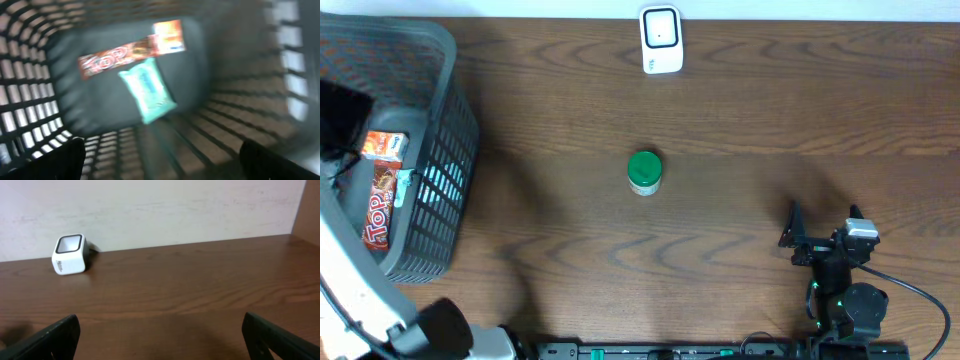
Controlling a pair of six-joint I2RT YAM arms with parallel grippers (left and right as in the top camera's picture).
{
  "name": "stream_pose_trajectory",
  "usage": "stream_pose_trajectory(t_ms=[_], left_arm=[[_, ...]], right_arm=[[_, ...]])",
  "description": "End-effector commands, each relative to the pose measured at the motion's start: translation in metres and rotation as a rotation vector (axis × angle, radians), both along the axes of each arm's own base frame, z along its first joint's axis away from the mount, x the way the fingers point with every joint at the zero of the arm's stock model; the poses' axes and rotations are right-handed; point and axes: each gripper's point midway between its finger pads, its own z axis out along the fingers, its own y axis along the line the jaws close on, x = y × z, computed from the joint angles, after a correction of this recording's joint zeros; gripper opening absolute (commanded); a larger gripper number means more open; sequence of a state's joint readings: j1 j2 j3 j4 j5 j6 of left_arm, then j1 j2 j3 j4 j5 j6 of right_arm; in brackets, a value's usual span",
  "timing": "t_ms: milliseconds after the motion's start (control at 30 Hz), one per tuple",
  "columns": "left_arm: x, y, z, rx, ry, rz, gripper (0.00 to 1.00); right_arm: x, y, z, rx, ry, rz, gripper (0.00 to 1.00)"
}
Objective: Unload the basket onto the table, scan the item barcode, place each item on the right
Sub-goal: 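Reach the left gripper into the basket and grasp the mint-green wipes pack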
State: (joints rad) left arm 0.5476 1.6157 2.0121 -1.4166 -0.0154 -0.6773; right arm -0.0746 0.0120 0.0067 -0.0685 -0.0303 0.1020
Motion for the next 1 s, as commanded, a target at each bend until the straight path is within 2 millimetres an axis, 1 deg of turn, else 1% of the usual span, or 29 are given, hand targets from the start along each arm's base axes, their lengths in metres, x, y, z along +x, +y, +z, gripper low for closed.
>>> stream_pose_trajectory(t_ms=[0,33,200,300,367,467,633,800,933,967], left_arm=[[0.000,0.013,-0.043,-0.108,0.091,0.051,0.98],[0.001,0.016,-0.054,-0.122,0.115,0.053,0.98],[0.014,0.021,-0.119,-0.208,0.262,0.048,0.98],[0.021,0.021,-0.154,-0.252,0.325,0.042,0.98],[0.022,0.021,-0.172,-0.280,0.363,0.042,0.98],[0.024,0.022,-0.194,-0.307,0.398,0.042,0.98],[0.030,0.012,-0.235,-0.379,0.428,0.048,0.98],[0.033,0.008,-0.265,-0.386,0.410,0.099,0.98],[0.039,0.004,-0.286,-0.384,0.375,0.092,0.98],[0.040,0.002,-0.294,-0.376,0.364,0.090,0.98]], right_arm=[[0.000,0.002,0.000,0.009,-0.001,0.008,0.99],[0.000,0.002,0.000,0.009,-0.001,0.008,0.99],[0.000,0.002,0.000,0.009,-0.001,0.008,0.99],[0.000,0.002,0.000,0.009,-0.001,0.008,0.99],[0.000,0.002,0.000,0.009,-0.001,0.008,0.99],[0.000,0.002,0.000,0.009,-0.001,0.008,0.99],[0.000,0.002,0.000,0.009,-0.001,0.008,0.99],[0.000,0.002,0.000,0.009,-0.001,0.008,0.99],[0.000,0.002,0.000,0.009,-0.001,0.008,0.99],[0.000,0.002,0.000,0.009,-0.001,0.008,0.99]])
